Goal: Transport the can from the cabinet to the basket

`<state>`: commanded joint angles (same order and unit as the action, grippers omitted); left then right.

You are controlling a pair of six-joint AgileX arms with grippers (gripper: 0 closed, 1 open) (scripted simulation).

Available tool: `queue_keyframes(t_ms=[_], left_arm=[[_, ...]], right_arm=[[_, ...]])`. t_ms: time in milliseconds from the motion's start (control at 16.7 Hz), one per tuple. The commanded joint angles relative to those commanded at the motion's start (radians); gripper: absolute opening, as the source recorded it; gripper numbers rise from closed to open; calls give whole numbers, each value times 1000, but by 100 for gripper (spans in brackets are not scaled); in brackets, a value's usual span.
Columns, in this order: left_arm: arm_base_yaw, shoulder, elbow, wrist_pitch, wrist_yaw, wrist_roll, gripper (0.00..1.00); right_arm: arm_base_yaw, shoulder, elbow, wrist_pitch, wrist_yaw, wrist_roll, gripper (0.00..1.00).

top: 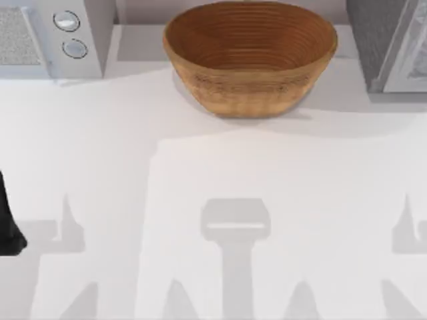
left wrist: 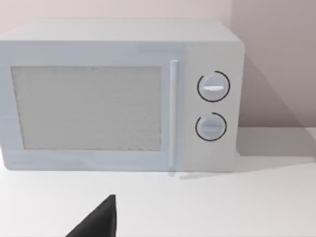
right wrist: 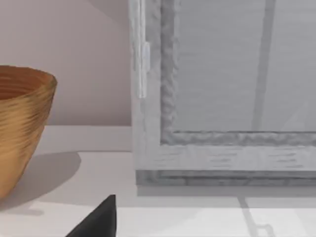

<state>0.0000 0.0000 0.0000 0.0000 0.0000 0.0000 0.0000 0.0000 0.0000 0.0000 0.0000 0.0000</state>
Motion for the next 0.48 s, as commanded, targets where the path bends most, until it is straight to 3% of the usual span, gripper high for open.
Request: queue_keyframes(t_ms=[240, 480], left_arm=[[0, 0, 0, 0, 0, 0, 100], [0, 0, 0, 0, 0, 0, 100]], right_arm=[[3, 32, 33, -13, 7, 0, 100], [24, 207, 225, -70, 36, 2, 100]])
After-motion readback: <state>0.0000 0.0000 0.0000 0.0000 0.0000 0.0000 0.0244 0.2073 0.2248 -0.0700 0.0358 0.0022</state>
